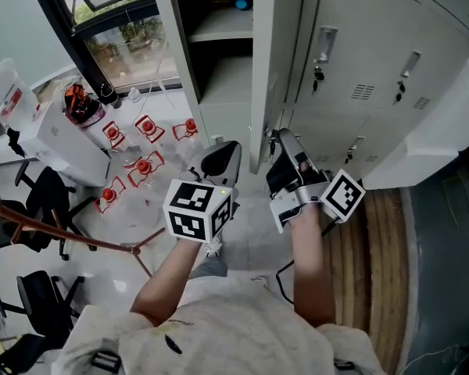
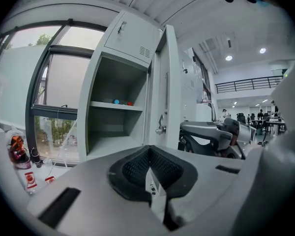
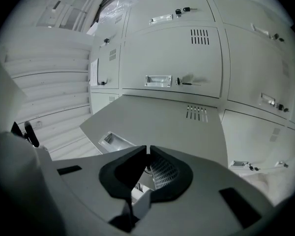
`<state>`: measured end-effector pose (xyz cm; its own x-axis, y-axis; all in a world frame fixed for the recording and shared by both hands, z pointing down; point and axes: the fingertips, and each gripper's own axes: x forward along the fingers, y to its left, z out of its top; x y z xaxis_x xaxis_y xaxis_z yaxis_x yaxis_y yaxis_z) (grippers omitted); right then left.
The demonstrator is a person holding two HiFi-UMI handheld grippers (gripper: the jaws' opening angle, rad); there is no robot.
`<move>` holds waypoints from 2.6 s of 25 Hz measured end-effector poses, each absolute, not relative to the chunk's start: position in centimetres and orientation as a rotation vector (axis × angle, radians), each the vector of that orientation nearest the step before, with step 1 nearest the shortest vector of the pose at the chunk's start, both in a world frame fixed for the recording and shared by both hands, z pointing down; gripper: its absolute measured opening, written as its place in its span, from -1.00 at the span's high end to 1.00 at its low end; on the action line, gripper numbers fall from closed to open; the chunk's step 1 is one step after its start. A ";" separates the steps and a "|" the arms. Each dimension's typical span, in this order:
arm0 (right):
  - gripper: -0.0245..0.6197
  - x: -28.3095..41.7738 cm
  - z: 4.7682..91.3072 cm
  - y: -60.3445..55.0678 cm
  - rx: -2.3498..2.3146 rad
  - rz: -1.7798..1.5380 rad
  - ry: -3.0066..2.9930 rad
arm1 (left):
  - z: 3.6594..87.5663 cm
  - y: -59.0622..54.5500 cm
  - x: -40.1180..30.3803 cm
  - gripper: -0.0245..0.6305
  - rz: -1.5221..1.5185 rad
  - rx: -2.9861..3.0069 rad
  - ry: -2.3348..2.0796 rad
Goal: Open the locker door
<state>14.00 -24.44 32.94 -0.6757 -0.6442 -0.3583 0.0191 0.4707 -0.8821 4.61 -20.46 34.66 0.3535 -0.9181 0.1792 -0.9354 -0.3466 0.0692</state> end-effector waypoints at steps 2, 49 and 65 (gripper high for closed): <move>0.86 14.8 32.9 -24.5 -0.519 -1.226 2.024 | 34.6 -20.2 5.5 0.91 0.170 2.462 -1.677; 0.86 28.1 33.0 -28.7 -0.607 -1.119 1.976 | 34.2 -23.6 18.2 0.91 0.186 2.669 -1.381; 0.86 30.5 33.0 -30.3 -0.738 -1.062 2.029 | 34.5 -24.0 19.6 0.91 0.163 2.668 -1.345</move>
